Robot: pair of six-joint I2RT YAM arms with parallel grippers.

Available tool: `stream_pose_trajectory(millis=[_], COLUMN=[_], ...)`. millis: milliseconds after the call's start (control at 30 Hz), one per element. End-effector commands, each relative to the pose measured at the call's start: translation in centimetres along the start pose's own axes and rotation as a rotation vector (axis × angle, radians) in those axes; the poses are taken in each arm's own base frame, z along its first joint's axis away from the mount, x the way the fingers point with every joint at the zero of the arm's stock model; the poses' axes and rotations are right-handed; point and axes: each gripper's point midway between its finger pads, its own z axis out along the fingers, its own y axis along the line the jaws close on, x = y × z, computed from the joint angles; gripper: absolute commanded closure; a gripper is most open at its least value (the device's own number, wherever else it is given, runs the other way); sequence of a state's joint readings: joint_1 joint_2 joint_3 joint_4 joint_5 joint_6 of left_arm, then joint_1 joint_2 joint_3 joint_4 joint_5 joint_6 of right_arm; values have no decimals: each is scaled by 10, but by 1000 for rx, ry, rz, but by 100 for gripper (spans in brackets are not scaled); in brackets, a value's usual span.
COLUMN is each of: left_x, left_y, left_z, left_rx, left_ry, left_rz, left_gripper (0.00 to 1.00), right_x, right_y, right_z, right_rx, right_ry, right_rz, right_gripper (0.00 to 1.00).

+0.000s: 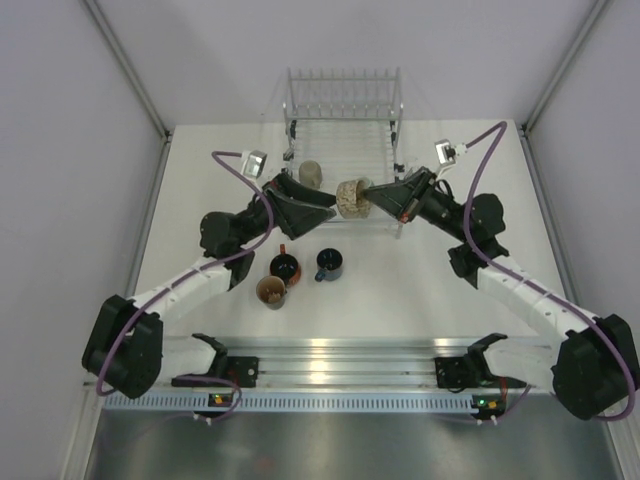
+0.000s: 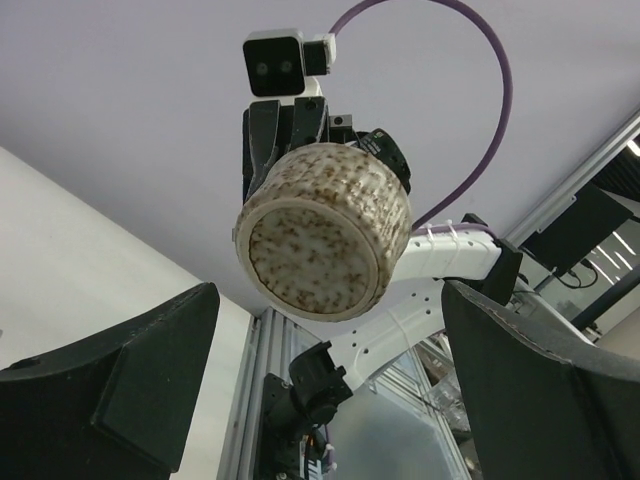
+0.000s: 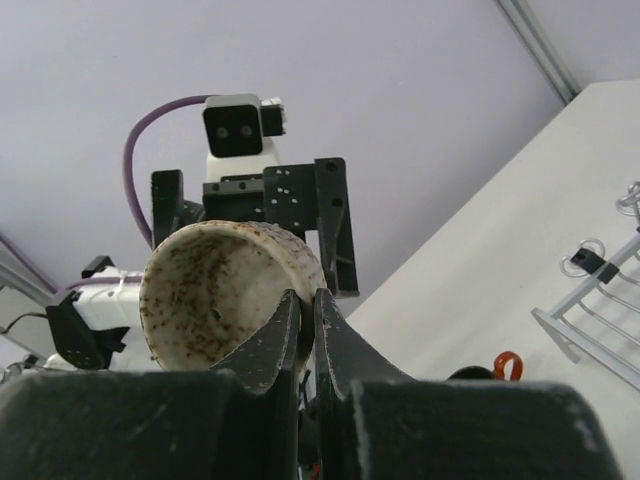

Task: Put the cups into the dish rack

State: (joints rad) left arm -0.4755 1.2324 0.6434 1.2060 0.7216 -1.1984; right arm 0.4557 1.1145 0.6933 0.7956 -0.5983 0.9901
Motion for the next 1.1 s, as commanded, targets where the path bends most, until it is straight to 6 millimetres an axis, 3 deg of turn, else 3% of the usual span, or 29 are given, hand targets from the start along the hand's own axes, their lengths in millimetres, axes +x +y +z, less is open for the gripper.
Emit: stream_pose_trajectory(millis=[0,400,800,900,933,1067], left_x=[-7,-15,8,12,14,14], left_y=[-21,-23,-25,-26,-26,-25], left_z=[12,33,44,42,42,42], left_rx=[91,128,165,170,169,171], left_ry=[-12,-36,35,48,53,58], left_rz=[90,96,47,42,38,33], left_gripper=[1,1,4,13,23,44], right_x=[-20,-10,-13,-15,-15,-14], right_y=[31,21,21,19,18,17], right_z=[0,-2,-5,-7,-8,-8], right_rx=[-142,-140,-157,-147,-146,-145], right_ry=[-62,-49,-67,-74,-73,-74], right_rz=[-35,2,2,-2,-2,-2], right_gripper=[100,100,100,100,100,100])
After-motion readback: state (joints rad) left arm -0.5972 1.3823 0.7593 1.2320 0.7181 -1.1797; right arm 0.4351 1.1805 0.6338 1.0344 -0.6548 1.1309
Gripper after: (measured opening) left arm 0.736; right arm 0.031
